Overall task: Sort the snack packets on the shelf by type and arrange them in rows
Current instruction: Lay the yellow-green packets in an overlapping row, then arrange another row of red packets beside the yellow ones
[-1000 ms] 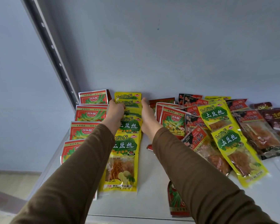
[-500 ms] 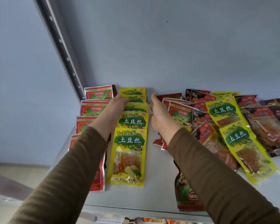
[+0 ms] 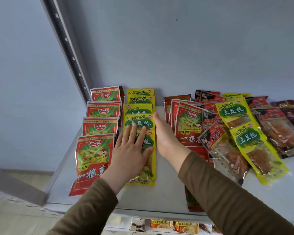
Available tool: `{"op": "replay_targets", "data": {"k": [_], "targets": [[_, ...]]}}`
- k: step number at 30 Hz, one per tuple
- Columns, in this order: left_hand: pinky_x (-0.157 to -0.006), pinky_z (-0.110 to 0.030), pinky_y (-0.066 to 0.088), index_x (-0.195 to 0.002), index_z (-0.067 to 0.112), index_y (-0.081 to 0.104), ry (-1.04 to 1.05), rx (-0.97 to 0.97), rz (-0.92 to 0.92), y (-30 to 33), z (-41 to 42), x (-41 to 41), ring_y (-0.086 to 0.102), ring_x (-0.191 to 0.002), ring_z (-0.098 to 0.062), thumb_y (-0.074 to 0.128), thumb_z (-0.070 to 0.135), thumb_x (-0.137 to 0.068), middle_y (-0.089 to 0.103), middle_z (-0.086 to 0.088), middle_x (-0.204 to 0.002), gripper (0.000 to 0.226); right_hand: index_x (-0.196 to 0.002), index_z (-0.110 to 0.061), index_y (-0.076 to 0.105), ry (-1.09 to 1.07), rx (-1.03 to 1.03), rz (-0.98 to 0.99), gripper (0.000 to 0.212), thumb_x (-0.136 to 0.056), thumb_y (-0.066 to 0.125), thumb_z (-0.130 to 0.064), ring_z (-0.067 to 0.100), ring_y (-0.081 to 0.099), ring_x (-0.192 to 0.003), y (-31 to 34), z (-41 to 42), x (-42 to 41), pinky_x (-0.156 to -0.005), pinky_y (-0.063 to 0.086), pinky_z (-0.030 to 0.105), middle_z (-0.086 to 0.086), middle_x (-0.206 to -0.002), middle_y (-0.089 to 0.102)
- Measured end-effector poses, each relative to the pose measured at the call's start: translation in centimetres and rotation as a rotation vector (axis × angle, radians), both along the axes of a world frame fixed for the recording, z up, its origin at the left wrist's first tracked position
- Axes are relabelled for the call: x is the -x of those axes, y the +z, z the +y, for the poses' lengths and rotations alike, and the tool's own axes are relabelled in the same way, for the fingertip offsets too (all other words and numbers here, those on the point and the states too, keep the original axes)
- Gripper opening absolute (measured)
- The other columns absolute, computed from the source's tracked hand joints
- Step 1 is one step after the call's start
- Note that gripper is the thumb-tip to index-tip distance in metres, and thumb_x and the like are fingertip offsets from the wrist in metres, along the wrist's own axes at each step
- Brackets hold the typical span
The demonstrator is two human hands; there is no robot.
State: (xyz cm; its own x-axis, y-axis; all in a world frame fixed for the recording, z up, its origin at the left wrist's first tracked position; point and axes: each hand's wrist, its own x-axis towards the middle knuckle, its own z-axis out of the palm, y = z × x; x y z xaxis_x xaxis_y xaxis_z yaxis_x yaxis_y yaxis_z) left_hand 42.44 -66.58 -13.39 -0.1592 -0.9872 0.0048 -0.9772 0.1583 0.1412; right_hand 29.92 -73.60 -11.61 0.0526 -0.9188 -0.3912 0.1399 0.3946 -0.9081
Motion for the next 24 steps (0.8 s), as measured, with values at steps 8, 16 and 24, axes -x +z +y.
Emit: {"op": "replay_targets", "data": {"k": [8,16,24], "targets": [[-0.127,-0.045,-0.012,-0.162,0.033,-0.014,-0.006,0.006,-0.084,0.6,-0.1,-0.4,-0.024,-0.155,-0.026,0.007,0.068,-0.101,-0.017,-0.006,-0.171,0.073,-0.145,-0.036,0.053,0.014,0.011,0.063,0.062,-0.097,0.04,-0.071,0.025,0.048,-0.14,1.0,0.5,-0.4,-0.12,0.032,0.053,-0.003,-0.154,0.05],[-0.127,-0.043,-0.006,-0.164,0.032,-0.004,-0.094,0.056,0.076,2.4,0.2,-0.1,-0.018,-0.157,-0.024,0.014,0.058,-0.106,-0.008,-0.006,-0.173,0.067,-0.153,-0.03,0.042,-0.028,0.352,0.181,0.051,-0.106,0.042,-0.051,-0.013,0.042,-0.123,3.8,4.4,2.0,-0.096,0.03,0.012,-0.014,-0.156,0.043],[-0.123,-0.034,-0.01,-0.165,0.028,0.003,-0.26,0.084,0.187,3.0,0.7,4.7,-0.016,-0.157,-0.022,0.025,0.055,-0.108,-0.007,-0.006,-0.173,0.068,-0.156,-0.048,0.027,-0.194,0.315,0.226,0.057,-0.102,0.035,-0.064,-0.005,0.026,-0.133,2.8,9.1,6.1,-0.102,0.026,0.027,-0.019,-0.165,0.026]]}}
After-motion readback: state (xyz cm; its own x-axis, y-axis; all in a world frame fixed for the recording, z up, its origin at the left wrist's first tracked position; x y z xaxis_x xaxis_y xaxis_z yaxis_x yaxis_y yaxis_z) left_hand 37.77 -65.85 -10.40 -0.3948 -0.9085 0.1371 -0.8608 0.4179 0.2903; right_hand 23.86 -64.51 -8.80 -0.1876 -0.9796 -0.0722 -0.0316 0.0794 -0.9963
